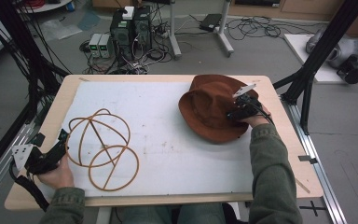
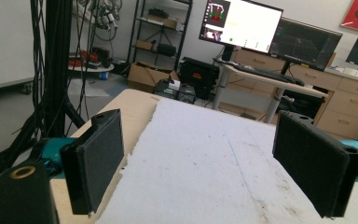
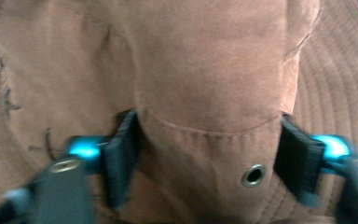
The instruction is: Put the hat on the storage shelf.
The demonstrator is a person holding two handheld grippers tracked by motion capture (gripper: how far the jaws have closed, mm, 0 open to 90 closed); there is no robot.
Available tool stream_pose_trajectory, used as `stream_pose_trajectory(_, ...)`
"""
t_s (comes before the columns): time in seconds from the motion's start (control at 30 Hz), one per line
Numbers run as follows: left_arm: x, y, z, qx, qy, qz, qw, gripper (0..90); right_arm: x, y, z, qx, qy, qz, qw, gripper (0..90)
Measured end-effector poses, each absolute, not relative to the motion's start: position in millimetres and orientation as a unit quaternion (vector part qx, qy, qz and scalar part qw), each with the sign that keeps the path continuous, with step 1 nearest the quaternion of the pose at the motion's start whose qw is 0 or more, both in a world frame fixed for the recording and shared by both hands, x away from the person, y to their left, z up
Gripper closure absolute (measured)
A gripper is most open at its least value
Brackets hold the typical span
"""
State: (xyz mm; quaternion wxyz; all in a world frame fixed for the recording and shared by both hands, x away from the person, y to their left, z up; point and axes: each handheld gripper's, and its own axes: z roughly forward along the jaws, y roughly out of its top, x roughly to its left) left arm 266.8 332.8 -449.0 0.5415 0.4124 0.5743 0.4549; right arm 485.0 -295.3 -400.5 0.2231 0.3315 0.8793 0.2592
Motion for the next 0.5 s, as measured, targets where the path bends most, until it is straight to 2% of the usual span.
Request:
stream_pose_trajectory(0.03, 267, 333, -449, 0.411, 0.575, 0.455, 0.542, 16.7, 485, -295, -399, 0.329, 0.88, 0.263, 0.218, 50.3)
stream_pose_trajectory(0.07, 267, 333, -449, 0.41, 0.575, 0.454, 0.543, 16.7, 484, -294, -398, 0.337, 0.878, 0.265, 0.213, 62.7)
stream_pose_trajectory(0.17, 266, 333, -449, 0.41, 0.575, 0.454, 0.543, 16.7, 482, -295, -397, 0.353, 0.878, 0.253, 0.202, 81.3)
stream_pose_trajectory(0.2, 266, 333, -449, 0.41, 0.575, 0.454, 0.543, 16.7, 482, -295, -397, 0.353, 0.878, 0.253, 0.202, 81.3)
stream_pose_trajectory(0.23, 267, 333, -449, 0.41, 0.575, 0.454, 0.544, 16.7, 481, -293, -397, 0.362, 0.876, 0.244, 0.205, 88.6)
stream_pose_trajectory(0.37, 266, 333, -449, 0.409, 0.575, 0.454, 0.543, 16.7, 479, -291, -395, 0.409, 0.856, 0.26, 0.182, 89.6)
stream_pose_trajectory(0.5, 266, 334, -450, 0.408, 0.576, 0.453, 0.544, 16.7, 475, -290, -395, 0.407, 0.852, 0.269, 0.191, 89.8)
